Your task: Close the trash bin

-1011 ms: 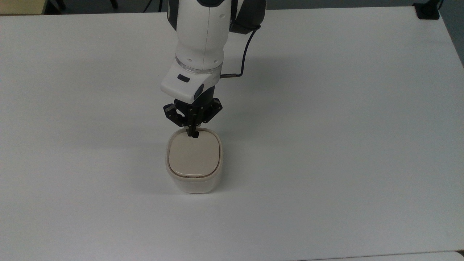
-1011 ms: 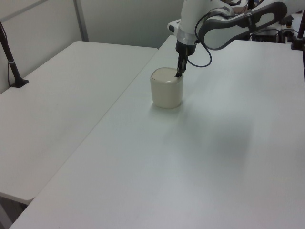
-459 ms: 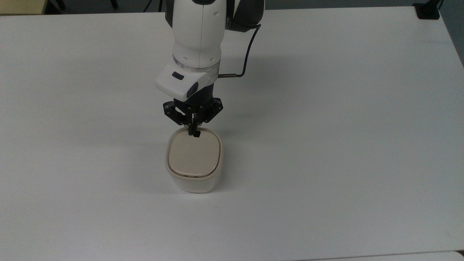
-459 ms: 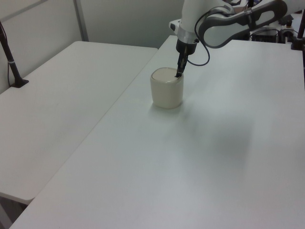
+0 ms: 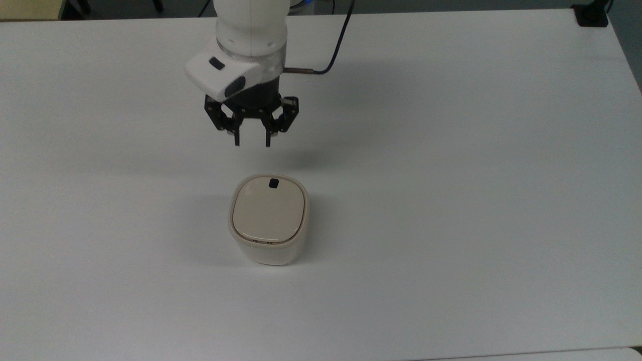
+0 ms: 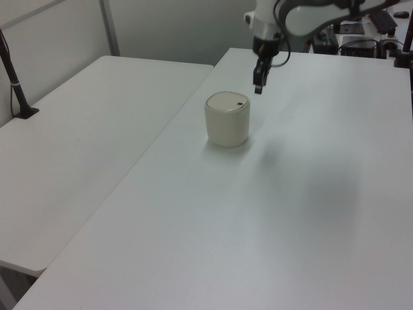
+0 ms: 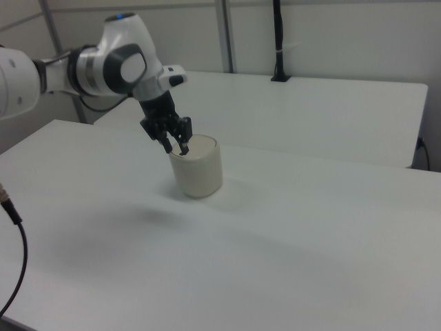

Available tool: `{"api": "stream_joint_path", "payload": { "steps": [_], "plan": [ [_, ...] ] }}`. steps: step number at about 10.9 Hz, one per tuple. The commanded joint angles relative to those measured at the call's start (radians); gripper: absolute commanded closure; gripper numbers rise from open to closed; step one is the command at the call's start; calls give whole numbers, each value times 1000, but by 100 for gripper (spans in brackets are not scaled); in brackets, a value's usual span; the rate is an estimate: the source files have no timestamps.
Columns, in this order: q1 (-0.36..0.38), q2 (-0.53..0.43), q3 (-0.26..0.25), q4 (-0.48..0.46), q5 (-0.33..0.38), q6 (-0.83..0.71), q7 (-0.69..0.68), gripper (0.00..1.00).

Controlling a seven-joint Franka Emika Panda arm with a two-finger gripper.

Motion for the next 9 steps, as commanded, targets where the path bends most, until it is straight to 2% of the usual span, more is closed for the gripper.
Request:
{"api": "stream_joint_path", "payload": {
  "steps": [1,3,4,5,9],
  "plan": [
    [-35,-121,19,-70,13,-104,35,0],
    [-73,-176,35,-105,13,-147,22,0],
    [-112,-218,78,-146,12,-156,22,0],
    [-140,-248,95,-171,10,-156,22,0],
    [-174,-301,95,-198,13,-168,4,0]
  ]
}}
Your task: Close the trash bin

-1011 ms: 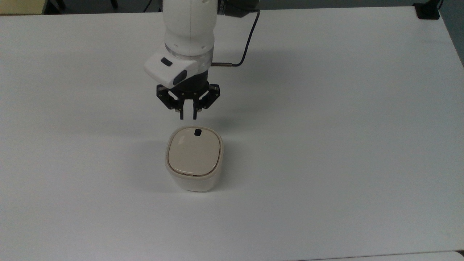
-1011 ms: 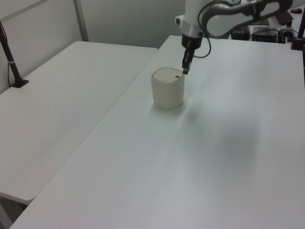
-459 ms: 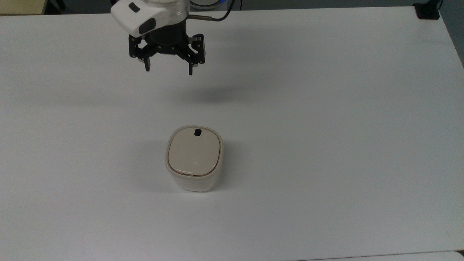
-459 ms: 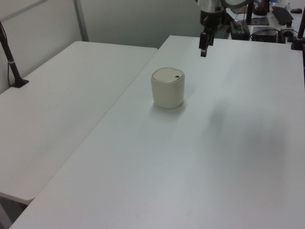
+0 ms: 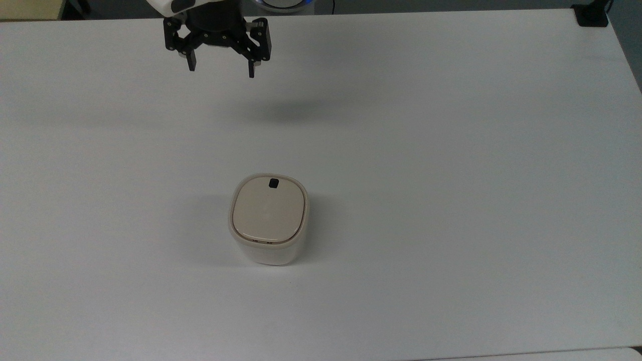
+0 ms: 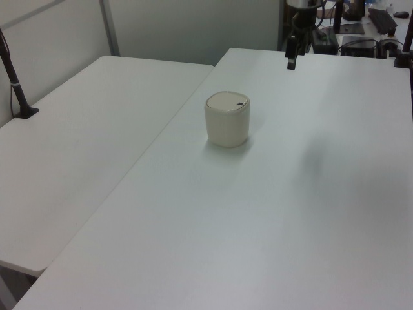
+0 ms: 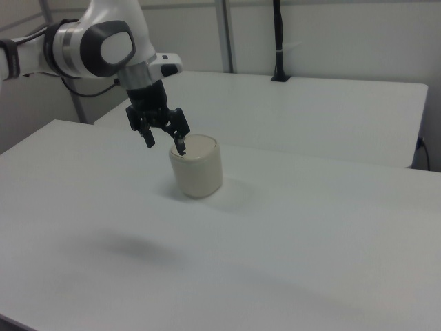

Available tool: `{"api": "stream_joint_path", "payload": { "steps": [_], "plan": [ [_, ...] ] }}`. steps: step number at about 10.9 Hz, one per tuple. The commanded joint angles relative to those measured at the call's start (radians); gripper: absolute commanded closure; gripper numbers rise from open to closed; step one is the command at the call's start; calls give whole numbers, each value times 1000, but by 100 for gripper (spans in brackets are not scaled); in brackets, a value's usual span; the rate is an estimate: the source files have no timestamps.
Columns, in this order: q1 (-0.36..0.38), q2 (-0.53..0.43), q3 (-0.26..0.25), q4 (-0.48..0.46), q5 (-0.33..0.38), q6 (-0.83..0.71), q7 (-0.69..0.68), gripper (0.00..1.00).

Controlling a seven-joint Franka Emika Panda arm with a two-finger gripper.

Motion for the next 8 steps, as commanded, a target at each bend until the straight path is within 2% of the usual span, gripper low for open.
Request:
{"api": "stream_joint_path", "payload": {
  "steps": [1,2,3,4,7,8],
  "plan": [
    [-35,-93,18,-75,17,-47,-9,0],
    [-36,-98,18,-71,39,-56,-8,0],
    [-36,-100,18,-62,112,-58,-8,0],
    [-38,-103,18,-56,155,-66,-8,0],
    [-36,-136,23,-48,188,-150,-9,0],
    [-36,-135,44,-49,186,-174,-11,0]
  ]
}}
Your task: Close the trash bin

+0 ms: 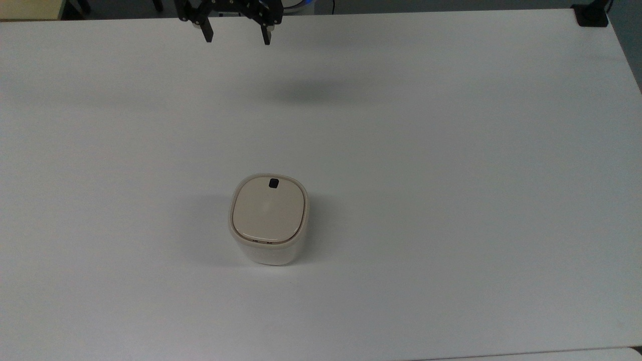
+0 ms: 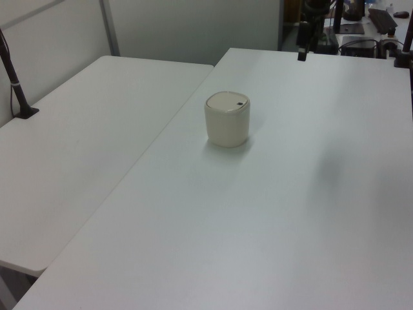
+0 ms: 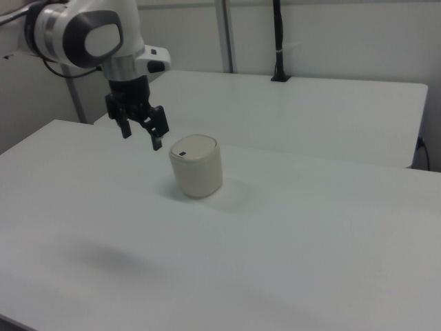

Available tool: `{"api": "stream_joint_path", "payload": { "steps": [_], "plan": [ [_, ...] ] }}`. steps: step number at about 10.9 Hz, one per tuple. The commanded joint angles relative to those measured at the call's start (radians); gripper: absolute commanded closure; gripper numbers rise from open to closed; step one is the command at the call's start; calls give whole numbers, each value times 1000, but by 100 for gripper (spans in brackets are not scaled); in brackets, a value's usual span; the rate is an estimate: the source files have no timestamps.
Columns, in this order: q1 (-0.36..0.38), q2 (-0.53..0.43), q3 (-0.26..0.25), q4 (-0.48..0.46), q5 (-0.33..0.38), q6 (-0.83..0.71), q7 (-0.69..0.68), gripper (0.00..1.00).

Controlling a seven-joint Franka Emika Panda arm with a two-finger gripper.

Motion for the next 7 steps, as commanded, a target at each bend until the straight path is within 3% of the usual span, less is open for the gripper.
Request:
{"api": "stream_joint_path", "payload": {
  "steps": [1,7],
  "plan": [
    [-17,-32,49,-22,20,-60,-10,0],
    [-25,-22,49,-13,7,-44,-11,0]
  ]
}}
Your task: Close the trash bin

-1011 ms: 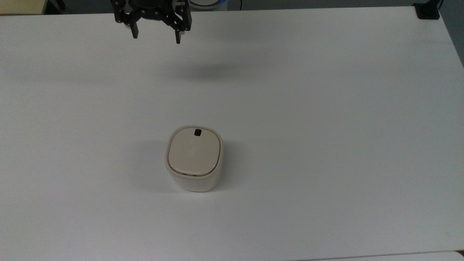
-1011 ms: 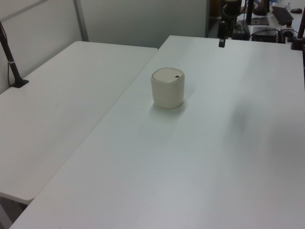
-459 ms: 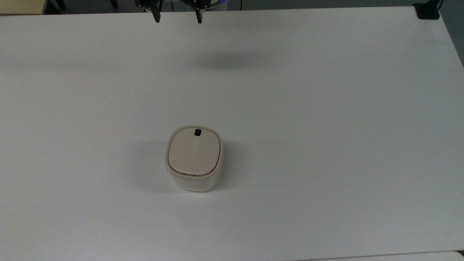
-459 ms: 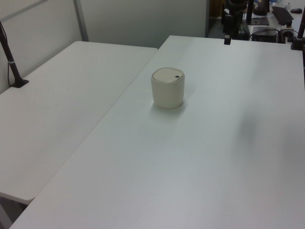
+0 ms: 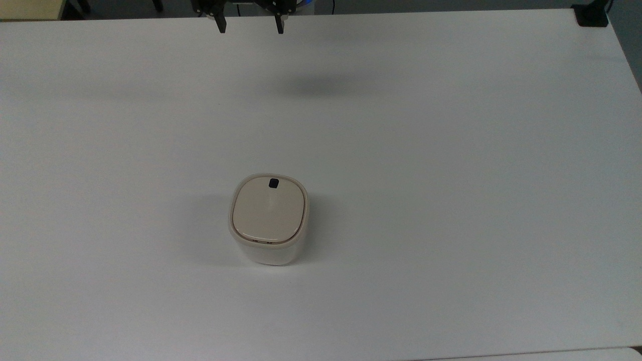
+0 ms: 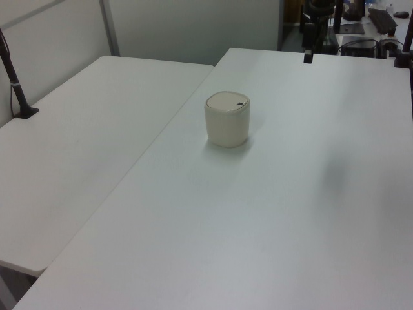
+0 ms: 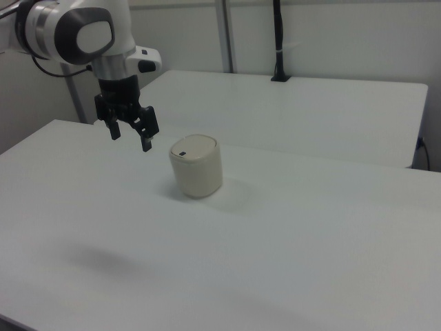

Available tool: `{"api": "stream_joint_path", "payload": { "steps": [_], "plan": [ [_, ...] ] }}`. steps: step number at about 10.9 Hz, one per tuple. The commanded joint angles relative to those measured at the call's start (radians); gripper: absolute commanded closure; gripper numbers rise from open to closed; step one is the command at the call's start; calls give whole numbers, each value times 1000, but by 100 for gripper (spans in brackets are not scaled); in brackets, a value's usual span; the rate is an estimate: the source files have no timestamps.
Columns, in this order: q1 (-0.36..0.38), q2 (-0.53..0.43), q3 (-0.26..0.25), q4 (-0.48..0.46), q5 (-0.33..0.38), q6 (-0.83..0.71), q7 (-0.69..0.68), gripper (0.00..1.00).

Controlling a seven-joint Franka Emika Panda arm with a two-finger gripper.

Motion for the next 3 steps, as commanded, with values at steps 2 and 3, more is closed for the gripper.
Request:
{"api": "stream_joint_path", "payload": {
  "steps": [2,3],
  "plan": [
    [-13,15,19,4,-29,2,-7,0],
    [-10,21,19,10,-35,4,-7,0]
  ]
}}
